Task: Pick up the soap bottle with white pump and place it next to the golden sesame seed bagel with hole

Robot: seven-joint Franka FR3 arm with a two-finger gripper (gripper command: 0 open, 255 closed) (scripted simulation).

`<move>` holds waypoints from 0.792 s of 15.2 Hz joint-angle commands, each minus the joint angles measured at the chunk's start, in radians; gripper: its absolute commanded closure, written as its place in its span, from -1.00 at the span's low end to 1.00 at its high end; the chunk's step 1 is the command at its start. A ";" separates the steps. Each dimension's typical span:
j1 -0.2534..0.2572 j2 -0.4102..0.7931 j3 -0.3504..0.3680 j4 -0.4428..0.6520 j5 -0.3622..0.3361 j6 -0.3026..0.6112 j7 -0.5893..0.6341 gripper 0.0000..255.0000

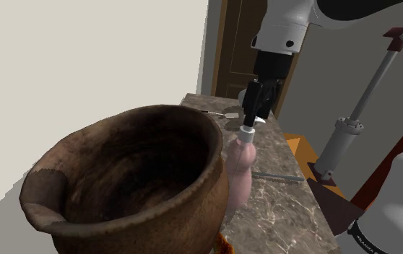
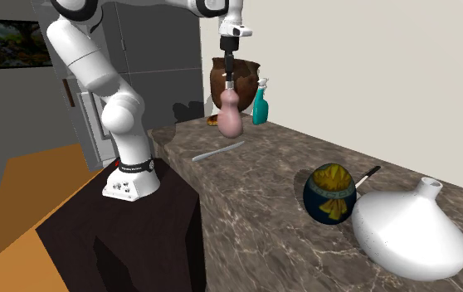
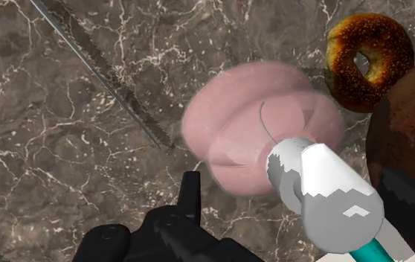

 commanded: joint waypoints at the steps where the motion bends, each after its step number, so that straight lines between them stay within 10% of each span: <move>1: 0.000 0.000 0.000 -0.001 0.000 0.000 0.000 -1.00; 12: -0.007 0.020 -0.017 0.142 -0.012 -0.124 0.006 -1.00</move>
